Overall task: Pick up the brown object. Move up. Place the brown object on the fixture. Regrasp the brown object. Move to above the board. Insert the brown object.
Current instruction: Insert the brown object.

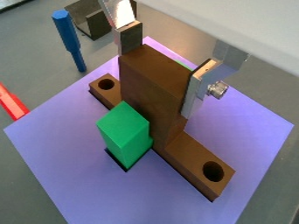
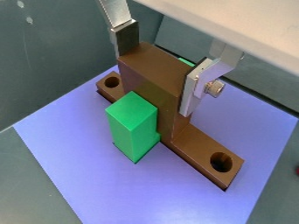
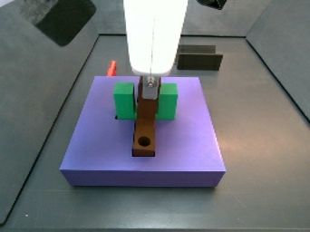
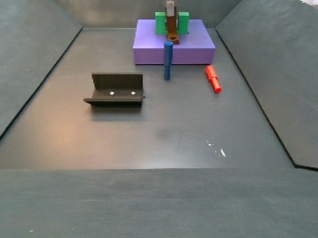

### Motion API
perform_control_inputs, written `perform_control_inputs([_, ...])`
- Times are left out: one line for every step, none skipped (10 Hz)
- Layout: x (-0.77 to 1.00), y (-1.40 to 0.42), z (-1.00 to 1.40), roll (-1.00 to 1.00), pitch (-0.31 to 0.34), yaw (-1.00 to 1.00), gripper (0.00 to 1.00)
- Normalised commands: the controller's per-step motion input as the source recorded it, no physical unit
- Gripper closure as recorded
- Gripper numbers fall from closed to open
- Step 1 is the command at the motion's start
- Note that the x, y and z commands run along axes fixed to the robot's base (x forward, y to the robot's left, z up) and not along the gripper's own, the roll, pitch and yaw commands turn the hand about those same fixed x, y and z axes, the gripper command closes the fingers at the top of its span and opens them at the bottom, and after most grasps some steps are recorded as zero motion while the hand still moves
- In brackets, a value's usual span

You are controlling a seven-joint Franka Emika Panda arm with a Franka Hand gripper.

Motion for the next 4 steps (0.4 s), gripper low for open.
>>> perform_control_inputs([-0.11, -0.18, -0.45, 0.08, -0.209, 0.13, 1.00])
perform_control_inputs([0.00, -0.16, -0.34, 0.05, -0.116, 0.06, 1.00])
perform_control_inputs([0.00, 0.00, -0.09, 0.02, 0.000, 0.00, 1.00])
perform_control_inputs([0.00, 0.00, 0.00, 0.00, 0.000, 0.00, 1.00])
